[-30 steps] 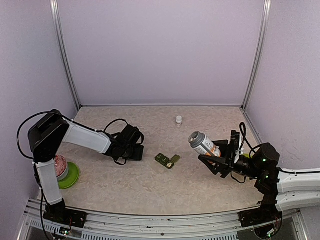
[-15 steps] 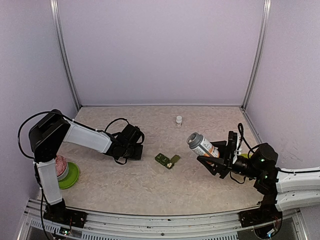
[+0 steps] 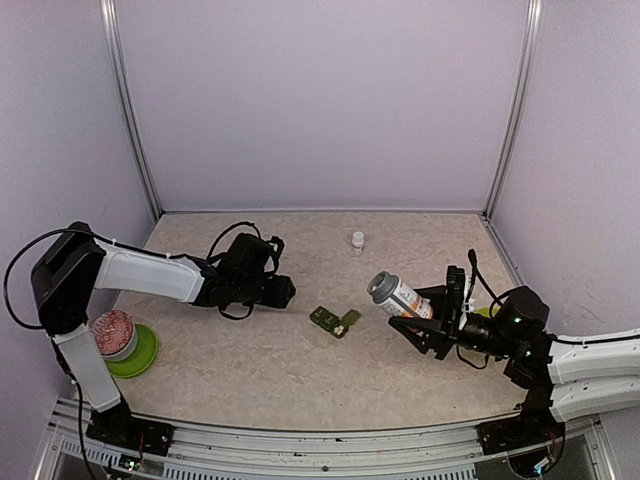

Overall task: Sort the pills into containers
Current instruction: Pick up the lid of the pill bottle from the center of the board, then close the lid of the pill bottle.

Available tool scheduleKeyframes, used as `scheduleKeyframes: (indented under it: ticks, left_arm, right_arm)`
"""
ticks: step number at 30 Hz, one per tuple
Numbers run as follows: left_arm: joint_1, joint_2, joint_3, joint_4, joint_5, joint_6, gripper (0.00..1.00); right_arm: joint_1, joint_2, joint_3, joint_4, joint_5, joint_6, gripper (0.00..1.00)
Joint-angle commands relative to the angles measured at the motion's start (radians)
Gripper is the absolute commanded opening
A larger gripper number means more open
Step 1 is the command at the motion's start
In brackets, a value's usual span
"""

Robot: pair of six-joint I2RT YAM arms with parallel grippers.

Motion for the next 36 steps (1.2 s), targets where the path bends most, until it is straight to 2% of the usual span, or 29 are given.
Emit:
scheduleKeyframes:
  ticks: [1,6,14,25,36]
  left_arm:
    - [-0.005,-0.128,0.001,0.102,0.189,0.041,0.38]
    - [-0.021,-0.213,0.007,0.176,0.369,0.025,0.38]
    - [-0.091,-0.230,0.048,0.291,0.614,-0.027,0.39]
    - [-0.121,-0.264,0.006,0.521,0.763,-0.149,0.42]
    - [-0.158,-0.245,0.017,0.560,0.804,-0.206,0.42]
  right_arm:
    - [-0.006,0.016,0.045,0.018,-0.025,-0.010,0.25]
    - [-0.006,0.041,0.065,0.024,-0.048,-0.010,0.25]
    - [-0.005,0.076,0.090,0.031,-0.064,-0.015,0.25]
    - [-0.004,0.068,0.086,0.046,-0.050,-0.013,0.25]
    - [-0.005,0.055,0.090,0.045,-0.024,-0.021,0.25]
